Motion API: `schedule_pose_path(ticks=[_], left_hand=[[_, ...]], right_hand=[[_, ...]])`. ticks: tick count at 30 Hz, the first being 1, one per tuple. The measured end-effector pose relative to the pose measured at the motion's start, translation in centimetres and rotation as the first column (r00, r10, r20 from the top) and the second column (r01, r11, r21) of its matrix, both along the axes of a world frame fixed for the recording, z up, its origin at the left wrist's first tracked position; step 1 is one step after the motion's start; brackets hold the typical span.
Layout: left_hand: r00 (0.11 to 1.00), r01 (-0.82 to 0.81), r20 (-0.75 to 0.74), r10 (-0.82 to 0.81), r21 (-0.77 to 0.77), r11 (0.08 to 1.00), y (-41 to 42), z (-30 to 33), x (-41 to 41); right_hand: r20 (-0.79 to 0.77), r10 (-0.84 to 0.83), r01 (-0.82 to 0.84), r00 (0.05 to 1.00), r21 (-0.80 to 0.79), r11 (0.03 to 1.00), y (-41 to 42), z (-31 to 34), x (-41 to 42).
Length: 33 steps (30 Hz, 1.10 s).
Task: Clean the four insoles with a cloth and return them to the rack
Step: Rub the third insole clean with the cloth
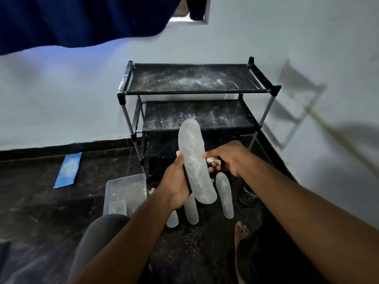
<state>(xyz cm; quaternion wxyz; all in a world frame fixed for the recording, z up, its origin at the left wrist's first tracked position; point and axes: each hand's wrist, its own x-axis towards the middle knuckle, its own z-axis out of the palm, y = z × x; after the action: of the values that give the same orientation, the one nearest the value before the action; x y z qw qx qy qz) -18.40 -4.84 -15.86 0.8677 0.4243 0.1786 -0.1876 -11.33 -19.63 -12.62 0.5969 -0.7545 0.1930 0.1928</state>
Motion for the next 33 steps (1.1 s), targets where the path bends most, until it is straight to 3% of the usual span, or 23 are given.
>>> schedule_pose_path(ticks=[6, 11, 12, 15, 22, 26, 29, 33], left_hand=[[0.996, -0.075, 0.041, 0.075, -0.013, 0.997, 1.5, -0.6, -2.2], [0.993, -0.086, 0.076, 0.094, -0.098, 0.991, 2.0, -2.1, -2.7], [0.993, -0.077, 0.082, 0.084, -0.088, 0.993, 2.2, -2.3, -2.4], [0.994, -0.058, 0.091, 0.063, -0.060, 0.996, 2.4, -2.7, -1.5], [0.997, -0.009, 0.076, 0.015, -0.085, 0.996, 1.9, -3.9, -1.0], [0.997, 0.012, 0.083, -0.006, -0.080, 0.997, 1.7, -4.1, -1.0], [0.997, 0.022, 0.079, -0.014, -0.097, 0.995, 1.9, -4.5, -0.8], [0.994, 0.041, 0.102, -0.027, -0.139, 0.989, 1.6, -4.0, -1.1]], right_hand=[[0.195, 0.030, -0.037, 0.980, 0.028, 0.999, -0.6, 0.8, -4.1], [0.183, 0.104, -0.141, 0.978, 0.202, 0.969, -1.1, -0.5, -6.3], [0.237, 0.141, -0.182, 0.961, 0.162, 0.970, -1.1, -0.8, -6.6], [0.432, 0.320, -0.280, 0.843, -0.155, 0.947, -0.9, -1.0, -7.1], [0.615, 0.491, -0.306, 0.617, -0.387, 0.870, 0.7, -2.0, -7.2], [0.548, 0.700, -0.324, 0.458, -0.631, 0.705, 1.4, -2.6, -7.4], [0.425, 0.832, -0.285, 0.357, -0.798, 0.530, 1.1, -3.0, -8.0], [0.381, 0.881, -0.185, 0.281, -0.879, 0.439, 0.8, -3.2, -8.5]])
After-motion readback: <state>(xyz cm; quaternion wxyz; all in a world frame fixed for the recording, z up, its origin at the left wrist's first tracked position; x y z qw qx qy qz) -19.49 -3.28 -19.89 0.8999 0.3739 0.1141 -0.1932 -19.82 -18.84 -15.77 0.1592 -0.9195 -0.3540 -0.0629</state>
